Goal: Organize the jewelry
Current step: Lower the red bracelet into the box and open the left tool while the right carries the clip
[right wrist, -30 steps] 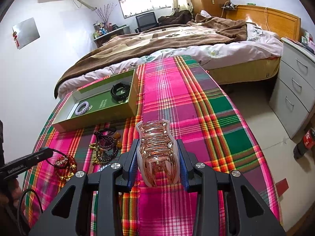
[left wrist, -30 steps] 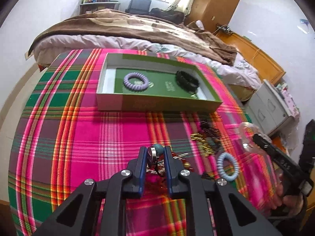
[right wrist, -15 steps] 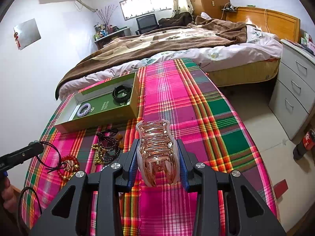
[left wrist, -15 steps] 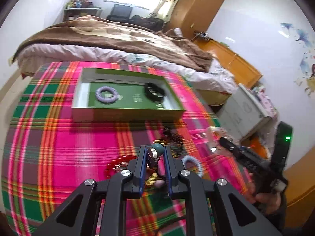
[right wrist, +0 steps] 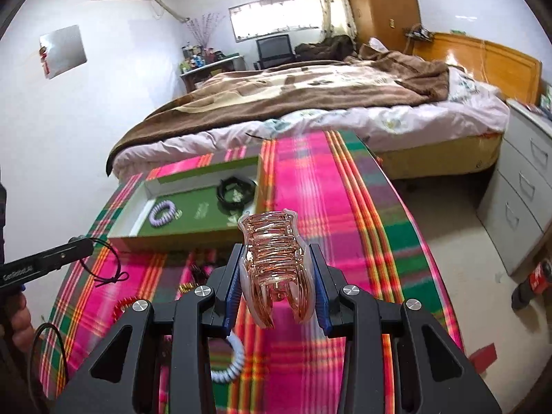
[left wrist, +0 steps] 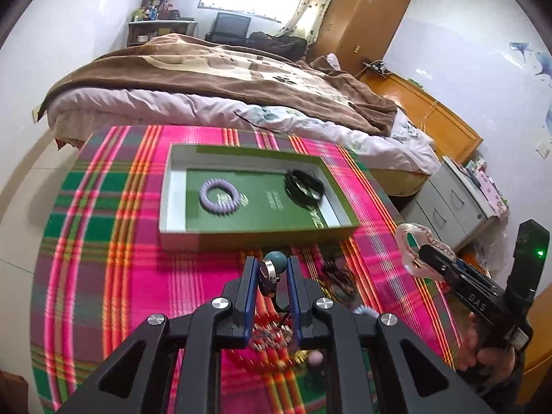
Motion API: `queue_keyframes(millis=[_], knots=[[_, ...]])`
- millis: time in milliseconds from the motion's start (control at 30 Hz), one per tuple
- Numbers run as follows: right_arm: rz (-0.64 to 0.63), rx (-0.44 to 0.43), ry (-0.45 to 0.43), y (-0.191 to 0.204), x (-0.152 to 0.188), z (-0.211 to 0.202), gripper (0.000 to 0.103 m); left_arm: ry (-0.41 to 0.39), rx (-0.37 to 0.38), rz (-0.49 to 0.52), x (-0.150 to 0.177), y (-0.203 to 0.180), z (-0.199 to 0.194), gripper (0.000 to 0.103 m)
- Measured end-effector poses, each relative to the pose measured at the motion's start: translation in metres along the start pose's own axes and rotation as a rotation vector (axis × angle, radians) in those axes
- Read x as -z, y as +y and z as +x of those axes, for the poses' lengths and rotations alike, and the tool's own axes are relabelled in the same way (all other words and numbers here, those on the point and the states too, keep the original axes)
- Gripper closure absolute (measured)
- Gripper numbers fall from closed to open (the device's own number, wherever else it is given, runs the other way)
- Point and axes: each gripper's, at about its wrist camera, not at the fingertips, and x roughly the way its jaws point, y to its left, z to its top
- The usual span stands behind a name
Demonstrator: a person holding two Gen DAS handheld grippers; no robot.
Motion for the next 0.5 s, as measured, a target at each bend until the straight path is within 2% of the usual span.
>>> queue_keyframes(millis=[233,333,500], knots=[[-0.089,-0.056,0.01,0.033,-0.034,0.025,0.066,-0.017,-0.018,-0.023,-0.044,0.02,0.012,0.086],[-0.13,-0.086,0.029,0.048,-0.045,0.043,0.066,-0.02,-0.048,-0.02,-0.061,0.028,0.022,0.086],[-0.185,-0.103,0.076,0.066,-0.054,0.077,0.066,0.005,-0.073,-0.033,-0.085,0.045,0.05,0.086]])
